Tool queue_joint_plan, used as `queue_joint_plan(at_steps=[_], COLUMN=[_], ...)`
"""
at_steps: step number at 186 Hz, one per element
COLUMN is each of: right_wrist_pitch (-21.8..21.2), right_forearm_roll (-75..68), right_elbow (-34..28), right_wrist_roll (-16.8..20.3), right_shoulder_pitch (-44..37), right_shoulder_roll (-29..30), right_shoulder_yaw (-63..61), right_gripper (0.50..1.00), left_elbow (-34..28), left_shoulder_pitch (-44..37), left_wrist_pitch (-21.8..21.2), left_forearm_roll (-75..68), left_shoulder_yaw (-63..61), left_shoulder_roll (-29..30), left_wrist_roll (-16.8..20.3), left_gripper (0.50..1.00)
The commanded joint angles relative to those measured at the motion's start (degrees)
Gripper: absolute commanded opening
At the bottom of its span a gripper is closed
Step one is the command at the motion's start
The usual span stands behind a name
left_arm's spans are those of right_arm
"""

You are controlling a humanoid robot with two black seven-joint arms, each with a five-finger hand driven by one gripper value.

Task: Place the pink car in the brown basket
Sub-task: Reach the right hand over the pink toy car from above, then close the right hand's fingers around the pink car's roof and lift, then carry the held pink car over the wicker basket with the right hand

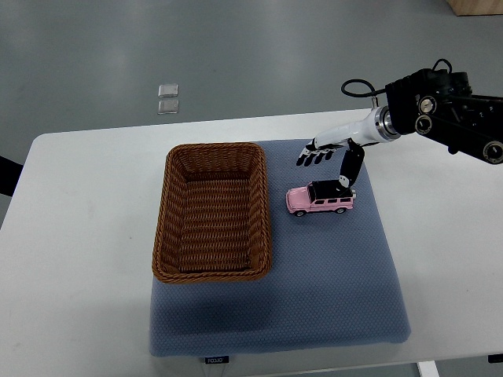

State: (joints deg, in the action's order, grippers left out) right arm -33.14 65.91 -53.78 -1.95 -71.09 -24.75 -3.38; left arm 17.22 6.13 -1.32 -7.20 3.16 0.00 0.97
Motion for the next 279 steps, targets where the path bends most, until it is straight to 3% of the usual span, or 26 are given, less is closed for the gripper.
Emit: queue_joint_plan(at_steps=[1, 69, 111, 139, 152, 165, 171, 210, 248, 279], right_wrist_pitch=[0.45, 6.69, 8.97, 9.68, 10.47, 10.73, 10.73, 10.47, 6.51, 5.11], right_forearm_roll=[0.01, 0.27, 0.36, 0.71, 0.89, 1.06, 1.15, 0.98, -0.43, -2.36], right_elbow=[-0.01, 0.26, 0.87, 1.93, 2.19, 2.36, 2.45, 2.54, 0.08, -0.36], right_wrist_roll=[0.02, -0.16, -0.25, -0.51, -0.69, -0.78, -0.78, -0.95, -1.39, -1.48], right_shoulder_pitch=[2.18, 8.25, 9.65, 10.27, 10.80, 10.80, 10.80, 9.83, 1.92, -3.35], right_shoulder_roll=[-0.21, 0.32, 1.11, 2.08, 2.16, 2.16, 2.08, 0.58, -5.48, -4.61], right_shoulder_yaw=[-1.63, -3.57, -3.57, -3.39, -3.13, -3.13, -3.13, -3.57, -3.92, -3.92], right_gripper=[0.903, 0.901, 0.862, 0.748, 0.664, 0.533, 0.500, 0.500, 0.500, 0.500], left_elbow=[0.01, -0.08, -0.17, -0.17, -0.26, -0.26, -0.26, -0.34, -0.43, -0.43], left_shoulder_pitch=[-0.07, -0.07, -0.07, -0.07, -0.07, -0.07, -0.07, -0.07, -0.07, -0.07], left_wrist_pitch=[0.00, -0.09, -0.09, -0.09, 0.00, 0.00, 0.00, 0.00, 0.00, 0.00], left_forearm_roll=[-0.01, -0.01, -0.01, -0.01, -0.01, -0.01, -0.01, -0.01, -0.01, -0.01], left_shoulder_yaw=[0.01, -0.17, -0.17, -0.17, -0.17, -0.17, -0.17, -0.17, -0.17, -0.17], left_shoulder_roll=[0.00, 0.00, 0.00, 0.00, 0.00, 0.00, 0.00, 0.00, 0.00, 0.00], left_wrist_roll=[-0.01, -0.01, -0.01, -0.01, -0.01, -0.01, -0.01, -0.01, -0.09, -0.01], left_gripper=[1.000, 1.000, 1.000, 1.000, 1.000, 1.000, 1.000, 1.000, 1.000, 1.000])
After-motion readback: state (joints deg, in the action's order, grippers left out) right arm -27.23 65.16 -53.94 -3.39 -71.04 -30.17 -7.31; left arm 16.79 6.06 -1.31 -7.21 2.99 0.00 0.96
